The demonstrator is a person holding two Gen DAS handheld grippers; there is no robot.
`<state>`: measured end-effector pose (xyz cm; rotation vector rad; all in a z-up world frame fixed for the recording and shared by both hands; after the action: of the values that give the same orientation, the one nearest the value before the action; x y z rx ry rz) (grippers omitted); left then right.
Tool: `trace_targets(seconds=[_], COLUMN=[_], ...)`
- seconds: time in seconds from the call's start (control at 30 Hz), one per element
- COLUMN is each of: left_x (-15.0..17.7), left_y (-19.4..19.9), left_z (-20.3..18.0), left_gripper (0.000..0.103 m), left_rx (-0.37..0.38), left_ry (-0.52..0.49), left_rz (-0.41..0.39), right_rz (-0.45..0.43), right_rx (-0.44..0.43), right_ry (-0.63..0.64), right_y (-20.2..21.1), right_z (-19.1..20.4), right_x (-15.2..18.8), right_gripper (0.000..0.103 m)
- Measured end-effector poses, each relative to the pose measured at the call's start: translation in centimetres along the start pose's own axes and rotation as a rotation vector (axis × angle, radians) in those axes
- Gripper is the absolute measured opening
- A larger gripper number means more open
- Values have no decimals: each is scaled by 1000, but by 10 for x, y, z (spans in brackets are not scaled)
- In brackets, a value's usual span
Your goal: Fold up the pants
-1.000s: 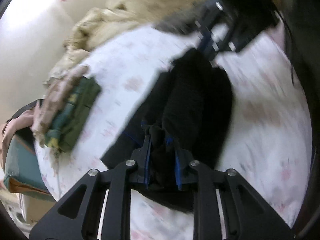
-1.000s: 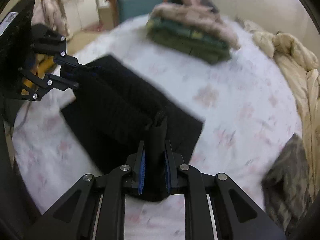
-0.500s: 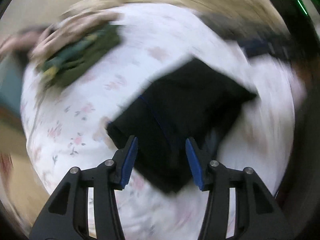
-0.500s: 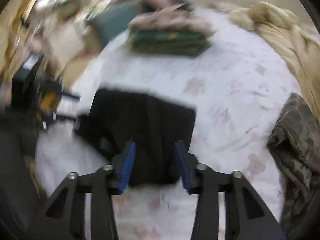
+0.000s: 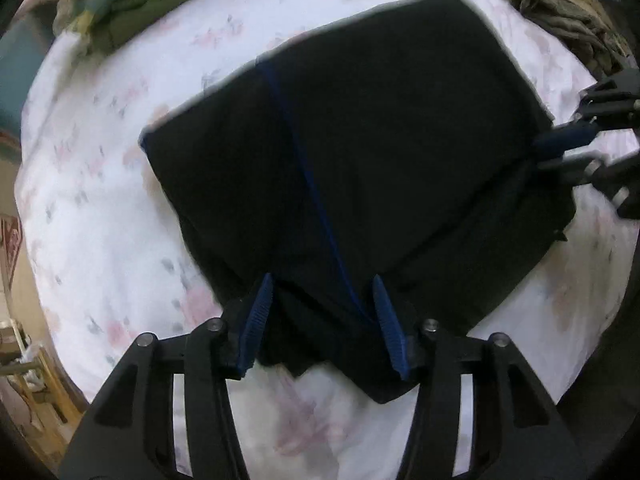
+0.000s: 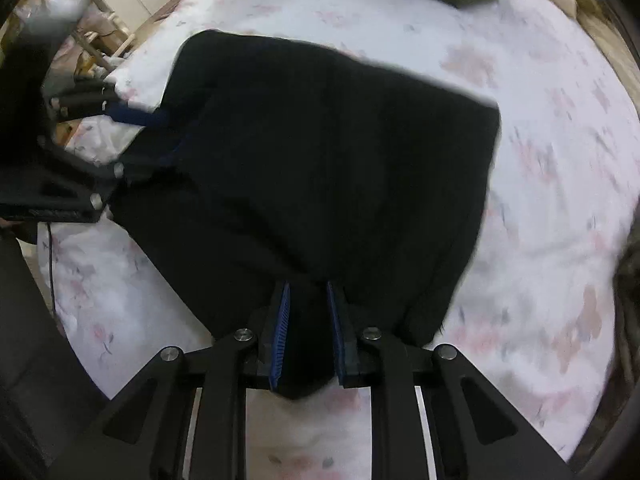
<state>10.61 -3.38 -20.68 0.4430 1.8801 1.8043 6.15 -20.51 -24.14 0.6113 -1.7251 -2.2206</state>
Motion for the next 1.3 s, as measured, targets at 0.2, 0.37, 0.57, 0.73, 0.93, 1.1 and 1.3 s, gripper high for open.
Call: trace_targets(seconds=[0.2,0.37,0.57,0.73,0.93,1.1,1.3], left_x=[-17,-44,-56,-49,-47,-48,-49], left_y=[43,46,6,-11,12,26,0], left_z=[38,73,97,110,116,133,144], left_gripper=[53,49,45,46,46,53,57], left_rx=[44,143,113,131,138,101,235], left_ry=[199,365,423,459,491,518,585], left_rz=[-172,-285,-224,-209,-194,-224,-170], right_rz=[-219,-323,-273,-221,-306,-345,-287], right_rx=[19,23,-30,22,-59,-183,-206], right_ry=[-99,-202,-244,-363,-480,-477,-463], right_y=[50,53,14,1,38,47,25], right_z=[-17,-39,-57,-101,-133,-137,-136], right_x=[-12,-49,-70,-77,-70,-80,-90], right_gripper=[24,24,24,18,26,48,53])
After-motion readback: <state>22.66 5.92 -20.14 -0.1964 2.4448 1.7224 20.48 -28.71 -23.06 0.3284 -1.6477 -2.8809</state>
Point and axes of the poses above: each gripper's, at about its wrist camera, not at the fingertips, and y roughly against the way its jaws point, z to its left, x to its underside, the point moved 4 cm from there along -y, roughly the way its jaws point, and after that the axes turned 2 degrees about z, right-handed, at the moved point
